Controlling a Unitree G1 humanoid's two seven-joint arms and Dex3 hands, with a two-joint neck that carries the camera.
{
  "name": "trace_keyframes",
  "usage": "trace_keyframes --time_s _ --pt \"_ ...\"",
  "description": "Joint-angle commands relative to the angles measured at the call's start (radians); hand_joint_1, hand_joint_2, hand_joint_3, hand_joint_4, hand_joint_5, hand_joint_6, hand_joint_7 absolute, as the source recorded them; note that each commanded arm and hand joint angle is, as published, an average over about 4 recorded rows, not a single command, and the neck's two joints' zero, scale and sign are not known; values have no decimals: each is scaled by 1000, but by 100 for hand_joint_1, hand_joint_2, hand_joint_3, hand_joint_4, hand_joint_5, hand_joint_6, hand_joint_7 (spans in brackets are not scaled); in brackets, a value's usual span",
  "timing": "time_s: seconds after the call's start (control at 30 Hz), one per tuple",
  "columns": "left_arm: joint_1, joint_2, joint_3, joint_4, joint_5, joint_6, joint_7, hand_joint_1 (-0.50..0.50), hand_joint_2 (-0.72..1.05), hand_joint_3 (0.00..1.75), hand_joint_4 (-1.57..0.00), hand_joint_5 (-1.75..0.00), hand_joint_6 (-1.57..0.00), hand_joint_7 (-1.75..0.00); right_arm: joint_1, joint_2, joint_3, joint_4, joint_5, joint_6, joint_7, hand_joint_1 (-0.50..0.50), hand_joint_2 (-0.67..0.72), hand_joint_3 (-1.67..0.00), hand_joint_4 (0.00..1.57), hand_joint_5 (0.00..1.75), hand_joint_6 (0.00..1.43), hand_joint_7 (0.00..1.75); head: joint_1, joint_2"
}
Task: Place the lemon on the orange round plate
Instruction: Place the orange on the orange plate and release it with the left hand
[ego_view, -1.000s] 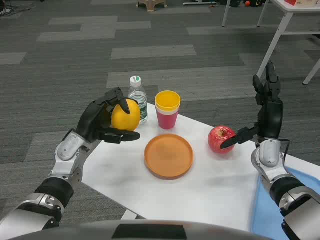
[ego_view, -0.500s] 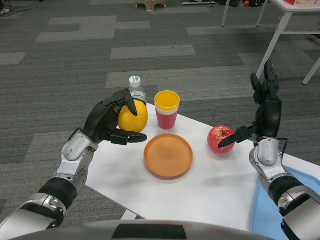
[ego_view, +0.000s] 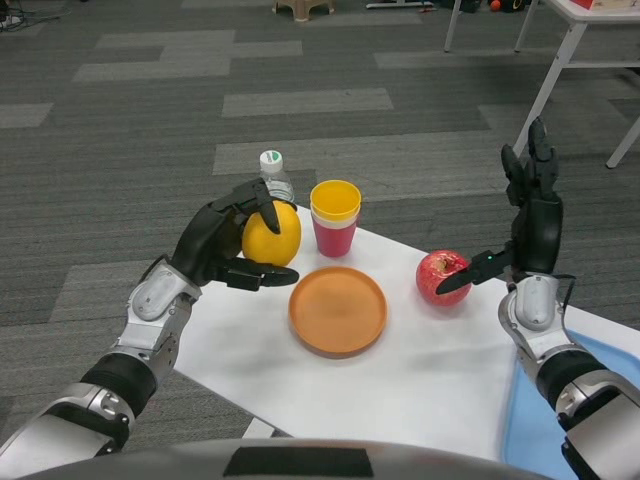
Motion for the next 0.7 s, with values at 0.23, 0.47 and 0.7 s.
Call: trace_keyframes --time_s 0.23,0.47,0.7 --pt "-106 -34 -130 139 -6 11 132 50 87 35 0 -144 -68 -168 2 3 -2 5 7 -3 0 -25 72 0 69 0 0 0 5 -4" --pt "-223 -38 -369 302 -94 113 265 50 100 44 0 -128 -76 -168 2 5 0 5 7 -3 1 -25 72 0 69 0 0 0 -7 -7" --pt "-304 -51 -513 389 -126 260 295 50 105 44 0 -103 -66 -152 2 11 2 7 7 -3 1 -25 72 0 69 0 0 0 -7 -16"
